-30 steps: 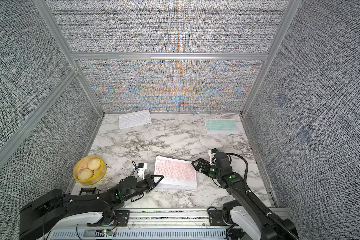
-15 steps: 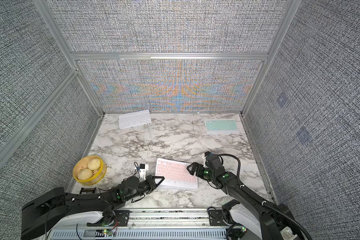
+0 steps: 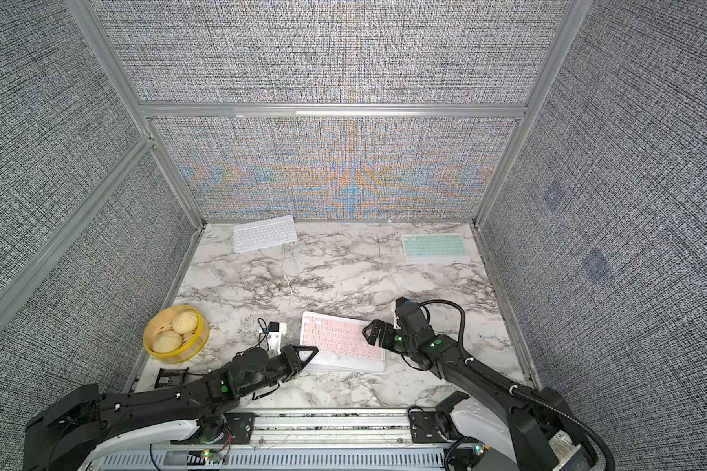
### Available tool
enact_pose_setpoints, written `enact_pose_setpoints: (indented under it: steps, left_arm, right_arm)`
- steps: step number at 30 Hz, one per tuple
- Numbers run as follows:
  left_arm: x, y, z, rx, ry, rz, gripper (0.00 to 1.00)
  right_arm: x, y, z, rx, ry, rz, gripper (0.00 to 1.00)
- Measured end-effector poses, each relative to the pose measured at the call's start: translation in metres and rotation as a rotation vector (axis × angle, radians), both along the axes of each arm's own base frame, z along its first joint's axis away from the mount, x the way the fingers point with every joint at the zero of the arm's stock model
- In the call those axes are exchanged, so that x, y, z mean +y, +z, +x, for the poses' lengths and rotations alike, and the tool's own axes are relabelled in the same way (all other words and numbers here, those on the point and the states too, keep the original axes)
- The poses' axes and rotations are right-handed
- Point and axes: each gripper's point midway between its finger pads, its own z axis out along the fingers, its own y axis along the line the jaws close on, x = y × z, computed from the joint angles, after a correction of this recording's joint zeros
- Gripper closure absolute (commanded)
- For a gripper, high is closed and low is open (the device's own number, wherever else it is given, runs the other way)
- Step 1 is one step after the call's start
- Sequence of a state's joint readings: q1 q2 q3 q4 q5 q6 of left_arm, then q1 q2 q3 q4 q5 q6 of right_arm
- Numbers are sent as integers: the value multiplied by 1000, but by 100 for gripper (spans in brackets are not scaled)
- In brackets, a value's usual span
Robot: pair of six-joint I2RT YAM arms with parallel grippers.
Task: Stack the numeric keypads
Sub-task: Place the numeric keypad at the numeric keypad.
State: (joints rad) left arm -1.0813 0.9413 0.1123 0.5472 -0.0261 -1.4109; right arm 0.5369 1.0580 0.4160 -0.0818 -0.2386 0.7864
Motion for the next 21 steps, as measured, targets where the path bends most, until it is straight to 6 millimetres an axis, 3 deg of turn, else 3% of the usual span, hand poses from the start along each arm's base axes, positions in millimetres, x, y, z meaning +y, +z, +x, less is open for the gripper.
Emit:
enact_pose_setpoints:
  steps: [4, 12, 21]
  left_arm:
    - [1, -11, -1, 18, -2, 35, 65]
    - [-1, -35, -3, 51, -18, 112, 67]
    - [7, -6, 0, -1, 6, 85, 49]
  right_arm:
    - [0, 0, 1, -5, -4, -11, 2]
    - [4, -1, 0, 0, 7, -22, 2]
    - [9, -8, -3, 18, 19, -45, 2]
